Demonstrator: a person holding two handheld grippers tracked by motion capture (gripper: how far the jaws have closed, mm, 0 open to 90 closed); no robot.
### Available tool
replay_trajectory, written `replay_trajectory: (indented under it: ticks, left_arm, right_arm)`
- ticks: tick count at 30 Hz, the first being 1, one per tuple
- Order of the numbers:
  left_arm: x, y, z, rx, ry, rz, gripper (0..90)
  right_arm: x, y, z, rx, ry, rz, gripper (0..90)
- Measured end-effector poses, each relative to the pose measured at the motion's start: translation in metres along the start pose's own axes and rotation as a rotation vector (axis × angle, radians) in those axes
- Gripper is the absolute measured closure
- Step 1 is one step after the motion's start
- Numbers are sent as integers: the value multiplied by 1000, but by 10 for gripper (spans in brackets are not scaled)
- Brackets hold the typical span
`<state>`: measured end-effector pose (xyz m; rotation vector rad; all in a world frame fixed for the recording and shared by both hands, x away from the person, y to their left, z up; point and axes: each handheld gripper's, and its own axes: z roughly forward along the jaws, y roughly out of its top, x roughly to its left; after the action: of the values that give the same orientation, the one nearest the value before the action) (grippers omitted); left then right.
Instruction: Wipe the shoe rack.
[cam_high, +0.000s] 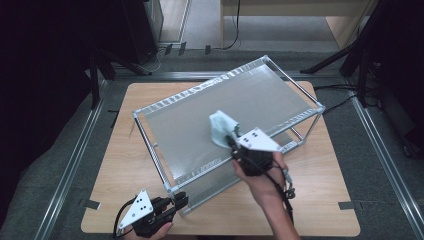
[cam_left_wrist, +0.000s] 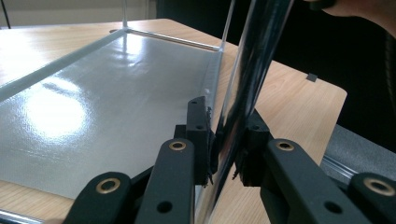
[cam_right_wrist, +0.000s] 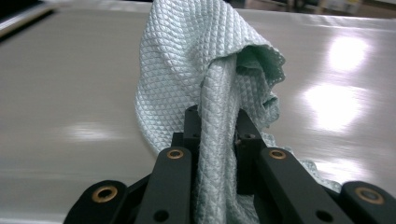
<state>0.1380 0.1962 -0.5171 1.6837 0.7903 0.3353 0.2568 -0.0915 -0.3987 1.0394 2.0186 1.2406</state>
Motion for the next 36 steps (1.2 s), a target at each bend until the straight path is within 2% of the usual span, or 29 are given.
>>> replay_trajectory:
  ticks: [5,7,10,13,15,16,18,24,27,32,36]
  left_arm:
    - [2,-1,-3,4,-10,11,788]
    - [3,-1,-5,6,-13,12,789]
    - [7,-1,-9,3,-9,1,788]
    - [11,-2,-10,-3,-6,-14,785]
    - [10,-2,-10,-5,5,-16,783]
    - [9,-2,-9,-4,11,-14,784]
    - [10,-2,-9,-4,8,-13,785]
    - [6,-1,-3,-4,6,-13,785]
    - [5,0,-1,-5,8,-14,786]
    - [4,0,1,-5,5,-15,785]
    - [0,0,4,-5,-7,-15,785]
  right_arm:
    - [-54,-4,-3,-11,-108,71,786]
    - [-76,-8,-6,-22,-167,107,772]
    - [-101,-10,-10,-26,-218,149,766]
    - [-118,-11,-15,-14,-270,166,767]
    - [-118,-12,-16,-22,-273,166,782]
    - [-114,-12,-15,-22,-289,150,788]
    - [-104,-12,-15,-24,-267,144,792]
    - [-45,-8,-4,-32,-140,77,798]
    - [-14,-6,0,-37,-82,62,800]
    - [26,-4,1,-36,26,54,801]
    - [60,-2,-2,-32,115,11,801]
